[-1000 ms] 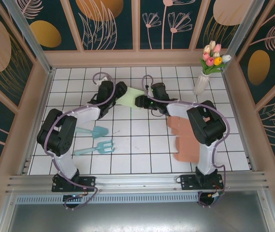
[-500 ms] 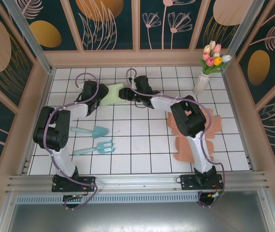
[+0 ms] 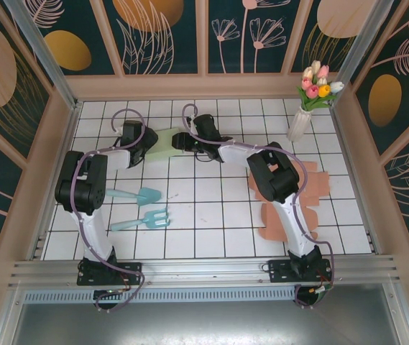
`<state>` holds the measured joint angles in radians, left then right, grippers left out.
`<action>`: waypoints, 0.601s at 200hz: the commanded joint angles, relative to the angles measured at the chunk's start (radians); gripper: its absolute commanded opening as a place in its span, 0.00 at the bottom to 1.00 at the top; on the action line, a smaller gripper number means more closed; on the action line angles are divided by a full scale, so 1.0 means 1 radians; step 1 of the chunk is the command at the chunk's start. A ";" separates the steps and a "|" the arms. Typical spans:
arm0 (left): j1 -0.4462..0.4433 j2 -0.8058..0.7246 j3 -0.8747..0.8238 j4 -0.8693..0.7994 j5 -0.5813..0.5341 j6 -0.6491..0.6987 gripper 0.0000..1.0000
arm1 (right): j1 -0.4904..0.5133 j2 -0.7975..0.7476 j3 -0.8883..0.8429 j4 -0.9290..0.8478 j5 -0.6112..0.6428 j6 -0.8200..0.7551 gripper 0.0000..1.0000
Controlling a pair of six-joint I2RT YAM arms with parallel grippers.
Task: Fold the paper box
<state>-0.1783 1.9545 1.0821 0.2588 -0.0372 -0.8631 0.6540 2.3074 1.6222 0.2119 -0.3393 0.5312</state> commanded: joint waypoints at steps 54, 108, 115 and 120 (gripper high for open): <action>-0.004 0.074 0.116 -0.059 -0.023 0.044 0.66 | 0.025 0.019 -0.016 0.064 -0.032 0.023 0.51; 0.000 0.092 0.149 -0.095 -0.057 0.050 0.68 | 0.015 0.002 -0.044 0.060 -0.009 0.023 0.56; 0.000 0.092 0.152 -0.100 -0.062 0.053 0.68 | 0.011 -0.004 -0.055 0.068 -0.006 0.027 0.56; 0.003 0.092 0.154 -0.103 -0.066 0.053 0.68 | 0.009 -0.010 -0.064 0.073 -0.004 0.029 0.57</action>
<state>-0.1757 2.0254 1.2022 0.1871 -0.0864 -0.8227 0.6548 2.3089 1.5913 0.2333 -0.3386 0.5385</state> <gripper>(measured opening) 0.676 0.557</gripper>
